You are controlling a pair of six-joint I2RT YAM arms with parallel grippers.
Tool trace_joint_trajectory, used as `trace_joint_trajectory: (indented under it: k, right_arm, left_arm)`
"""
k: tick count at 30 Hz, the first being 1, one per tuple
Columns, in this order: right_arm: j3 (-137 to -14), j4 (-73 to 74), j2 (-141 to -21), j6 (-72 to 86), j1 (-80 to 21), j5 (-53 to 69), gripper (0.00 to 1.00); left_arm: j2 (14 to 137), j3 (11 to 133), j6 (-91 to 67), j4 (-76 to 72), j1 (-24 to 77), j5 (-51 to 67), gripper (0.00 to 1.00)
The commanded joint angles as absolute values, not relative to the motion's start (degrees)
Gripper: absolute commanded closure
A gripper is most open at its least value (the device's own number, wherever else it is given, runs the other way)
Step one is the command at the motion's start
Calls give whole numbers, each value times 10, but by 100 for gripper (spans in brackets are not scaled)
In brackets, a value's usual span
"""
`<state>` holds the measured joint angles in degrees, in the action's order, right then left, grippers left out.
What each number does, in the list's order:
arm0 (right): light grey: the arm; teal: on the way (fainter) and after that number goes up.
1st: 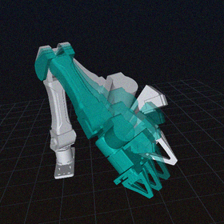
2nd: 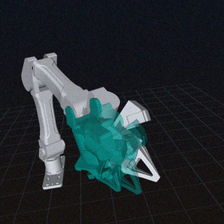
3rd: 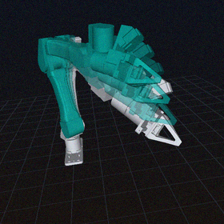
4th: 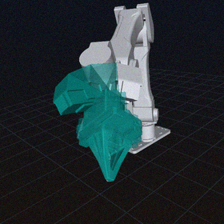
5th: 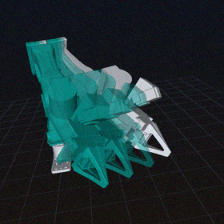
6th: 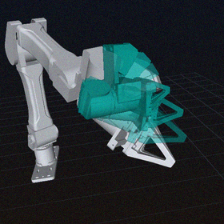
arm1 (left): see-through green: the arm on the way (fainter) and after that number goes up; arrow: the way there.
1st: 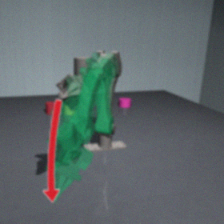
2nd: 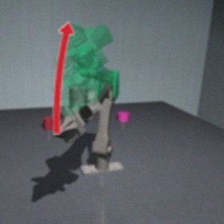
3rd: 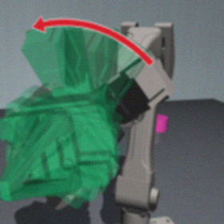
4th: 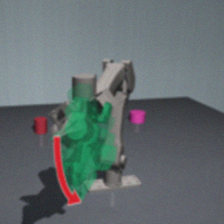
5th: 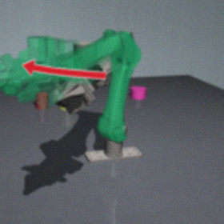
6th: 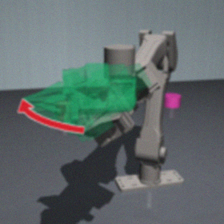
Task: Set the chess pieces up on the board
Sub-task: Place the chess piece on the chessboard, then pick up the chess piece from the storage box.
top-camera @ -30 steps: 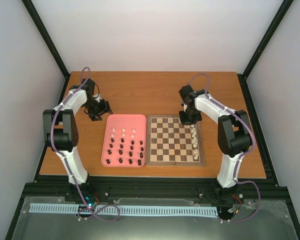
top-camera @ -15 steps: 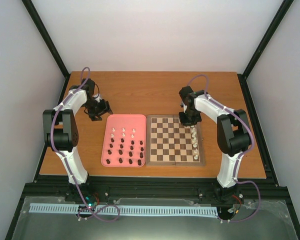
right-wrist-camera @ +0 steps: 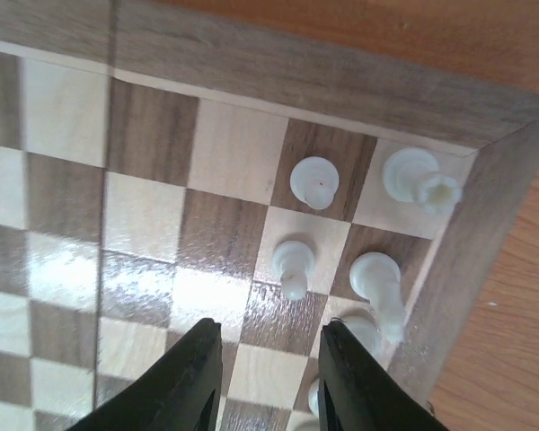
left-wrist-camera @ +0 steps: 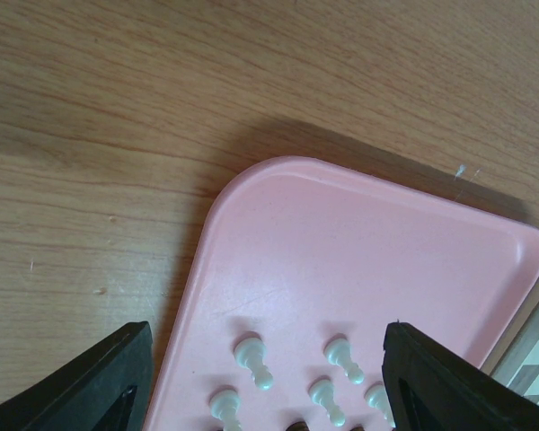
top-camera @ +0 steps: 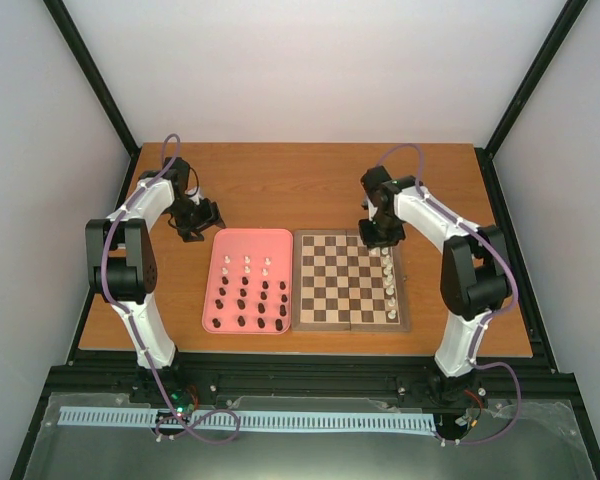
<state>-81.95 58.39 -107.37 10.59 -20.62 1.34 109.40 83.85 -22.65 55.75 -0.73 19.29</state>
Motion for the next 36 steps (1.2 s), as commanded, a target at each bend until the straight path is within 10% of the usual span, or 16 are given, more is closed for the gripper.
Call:
trace_joint_trajectory:
  k: [1, 19, 36]
  right_arm:
    - [-864, 619, -1026, 112, -212, 12, 70]
    - [-1232, 614, -1318, 78, -433, 131, 60]
    - [-1277, 640, -1413, 41, -467, 179, 60]
  left_arm:
    - [1093, 853, -216, 563, -5, 194, 21]
    - [1072, 846, -218, 561, -6, 192, 21]
    - [1055, 842, -220, 557, -6, 185, 21]
